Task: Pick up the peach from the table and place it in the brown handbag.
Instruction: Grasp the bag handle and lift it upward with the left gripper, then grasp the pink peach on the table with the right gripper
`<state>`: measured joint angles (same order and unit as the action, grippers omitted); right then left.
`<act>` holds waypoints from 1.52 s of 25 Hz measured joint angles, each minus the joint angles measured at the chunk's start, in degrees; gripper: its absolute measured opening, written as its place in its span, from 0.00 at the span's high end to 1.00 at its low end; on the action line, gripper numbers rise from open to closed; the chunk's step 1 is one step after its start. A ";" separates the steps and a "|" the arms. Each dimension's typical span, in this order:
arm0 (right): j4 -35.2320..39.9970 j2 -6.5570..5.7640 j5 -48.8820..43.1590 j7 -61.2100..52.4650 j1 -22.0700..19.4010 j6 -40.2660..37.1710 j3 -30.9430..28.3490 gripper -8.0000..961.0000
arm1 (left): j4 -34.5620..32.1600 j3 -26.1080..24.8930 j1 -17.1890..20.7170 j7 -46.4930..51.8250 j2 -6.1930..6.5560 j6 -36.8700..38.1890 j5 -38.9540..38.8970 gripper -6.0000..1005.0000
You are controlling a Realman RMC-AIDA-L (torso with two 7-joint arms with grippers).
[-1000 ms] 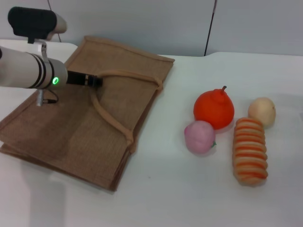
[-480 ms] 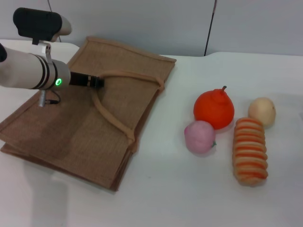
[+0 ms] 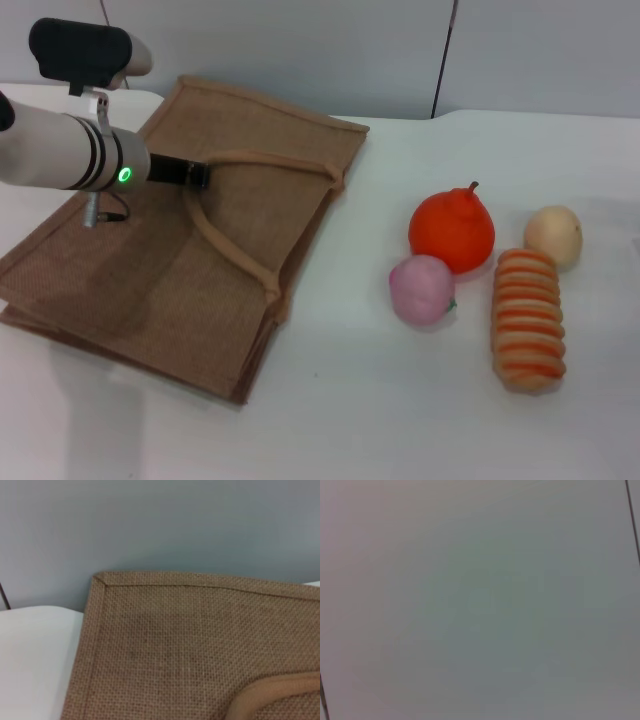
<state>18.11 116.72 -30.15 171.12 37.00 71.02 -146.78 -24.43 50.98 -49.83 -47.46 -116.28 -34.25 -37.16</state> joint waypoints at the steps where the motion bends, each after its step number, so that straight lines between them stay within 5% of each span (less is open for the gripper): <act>1: 0.00 0.00 0.00 0.00 0.00 0.00 0.00 0.07 | 0.00 0.00 0.00 -0.05 0.00 -0.01 -0.29 0.82; 11: 0.28 -0.02 -2.39 -1.60 -0.08 1.06 2.09 0.07 | -0.49 -0.20 1.68 -5.84 0.05 -2.07 -10.08 0.86; 18: -4.14 -0.48 -13.19 -11.21 -0.61 4.26 9.79 0.07 | -3.58 -0.66 7.07 -19.57 0.44 -8.49 -30.06 0.86; 26: -11.62 -0.80 -25.30 -17.80 -0.49 8.24 24.66 0.07 | -3.58 -0.86 14.31 -35.50 2.71 -22.99 -56.49 0.86; 38: -15.88 -0.88 -34.34 -24.01 3.47 3.87 38.97 0.07 | 5.04 -0.88 16.19 -46.05 6.31 -40.23 -73.30 0.86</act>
<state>2.23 115.84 -64.49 147.11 40.47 74.88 -107.81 -19.38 50.09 -33.65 -93.51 -109.97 -74.47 -110.46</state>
